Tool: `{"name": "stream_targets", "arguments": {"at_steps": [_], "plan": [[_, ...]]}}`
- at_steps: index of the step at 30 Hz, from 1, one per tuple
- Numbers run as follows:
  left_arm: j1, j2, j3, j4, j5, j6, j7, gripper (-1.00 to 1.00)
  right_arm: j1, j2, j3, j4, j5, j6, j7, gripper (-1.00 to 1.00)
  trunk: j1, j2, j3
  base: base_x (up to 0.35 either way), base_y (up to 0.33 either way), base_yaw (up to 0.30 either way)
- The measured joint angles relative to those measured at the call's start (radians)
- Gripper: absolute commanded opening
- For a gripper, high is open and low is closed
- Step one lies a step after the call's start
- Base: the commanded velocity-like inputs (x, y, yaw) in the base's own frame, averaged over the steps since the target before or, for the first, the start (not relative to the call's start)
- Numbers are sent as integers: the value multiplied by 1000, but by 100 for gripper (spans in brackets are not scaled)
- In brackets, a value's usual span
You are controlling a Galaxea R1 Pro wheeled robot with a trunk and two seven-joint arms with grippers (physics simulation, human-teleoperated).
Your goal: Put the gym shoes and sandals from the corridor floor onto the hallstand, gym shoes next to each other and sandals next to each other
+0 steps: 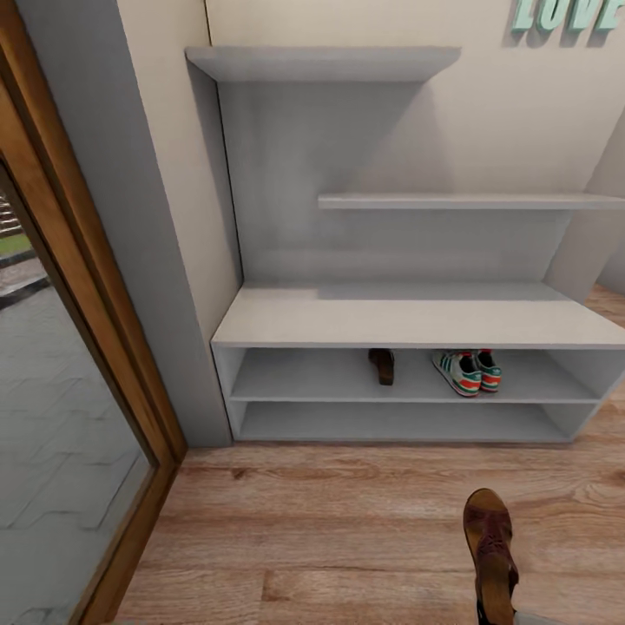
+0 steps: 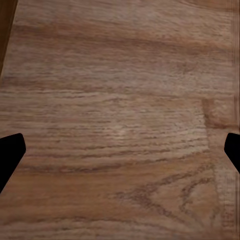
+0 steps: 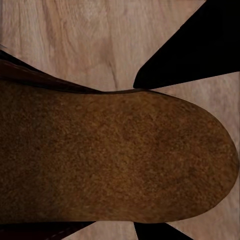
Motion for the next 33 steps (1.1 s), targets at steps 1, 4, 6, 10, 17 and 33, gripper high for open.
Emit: {"name": "stream_targets", "arguments": {"at_steps": [1,4,6,10,17,33], "plan": [[0,-1,-2,0,-4,0,-4,100,0,3,8,-2,1,7,0,-100,0,0,0,-1,2,0],[0,-2,-13,1,-26,-6,-25,100,-6,22,66,-21,19,65,0,-100,0,0,0,0,1,0],[0,-3,-19,4,-37,-17,-37,100,-20,42,115,-50,34,143,-1,-100,0,0,0,0,0,0],[0,-3,-23,6,-47,-42,-48,100,-67,84,162,-129,44,338,-4,-100,0,0,0,0,0,0],[0,-3,-26,7,-51,-68,-87,100,-195,194,187,-248,50,714,-10,-100,0,0,0,0,0,0],[0,-7,-26,7,-51,-71,-176,100,-482,313,210,-268,49,968,-260,-100,0,0,0,0,0,0]]}}
